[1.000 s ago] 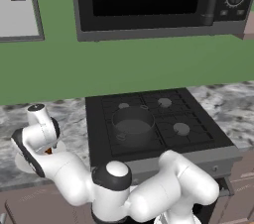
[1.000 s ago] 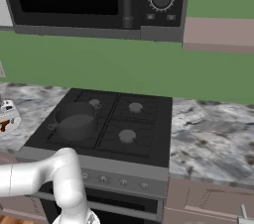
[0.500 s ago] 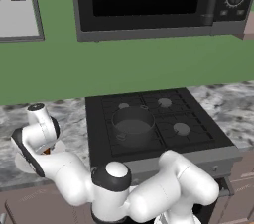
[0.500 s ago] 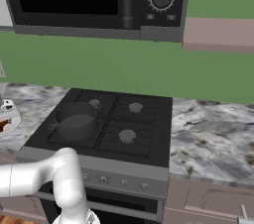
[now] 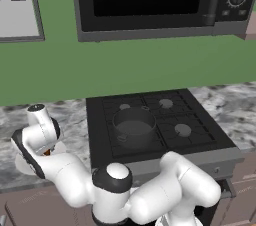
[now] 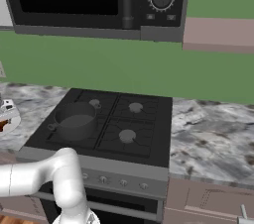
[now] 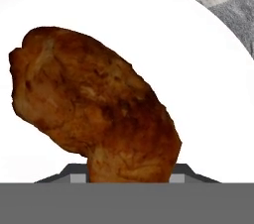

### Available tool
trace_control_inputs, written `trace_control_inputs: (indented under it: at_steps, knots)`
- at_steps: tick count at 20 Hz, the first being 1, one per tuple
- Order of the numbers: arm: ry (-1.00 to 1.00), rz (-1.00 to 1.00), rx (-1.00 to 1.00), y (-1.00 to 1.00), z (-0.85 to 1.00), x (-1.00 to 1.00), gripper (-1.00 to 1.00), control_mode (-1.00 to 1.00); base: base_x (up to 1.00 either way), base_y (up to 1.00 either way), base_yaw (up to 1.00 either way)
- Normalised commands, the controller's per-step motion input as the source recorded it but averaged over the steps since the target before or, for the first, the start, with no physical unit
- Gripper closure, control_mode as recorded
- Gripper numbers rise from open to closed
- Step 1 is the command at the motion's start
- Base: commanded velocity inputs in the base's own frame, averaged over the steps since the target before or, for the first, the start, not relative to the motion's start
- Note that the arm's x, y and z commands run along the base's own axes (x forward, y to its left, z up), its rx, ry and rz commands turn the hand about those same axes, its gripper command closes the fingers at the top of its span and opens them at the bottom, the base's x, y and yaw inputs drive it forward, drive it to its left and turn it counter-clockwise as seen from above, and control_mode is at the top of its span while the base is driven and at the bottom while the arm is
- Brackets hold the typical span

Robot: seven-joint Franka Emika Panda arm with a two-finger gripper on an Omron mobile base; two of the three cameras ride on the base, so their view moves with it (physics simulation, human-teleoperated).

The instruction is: Retrieve the frozen meat and place it in the pot on a burner. Then turn the burner on.

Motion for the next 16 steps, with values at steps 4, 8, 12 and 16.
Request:
trace_control_inputs:
  at_steps: [4,8,12,16]
  knots:
    - [0.0,0.0,0.0,0.0,0.0,0.0,1.0,-1.0,0.0,0.0,0.0]
    - [-0.03,0.0,0.0,0.0,0.19,-0.01,1.0,-1.0,0.0,0.0,0.0]
    - [-0.15,0.0,0.02,-0.02,0.69,-0.12,1.0,-1.0,0.0,0.0,0.0]
    - [-0.14,-0.03,0.09,-0.22,0.86,-0.23,1.0,-1.0,0.0,0.0,0.0]
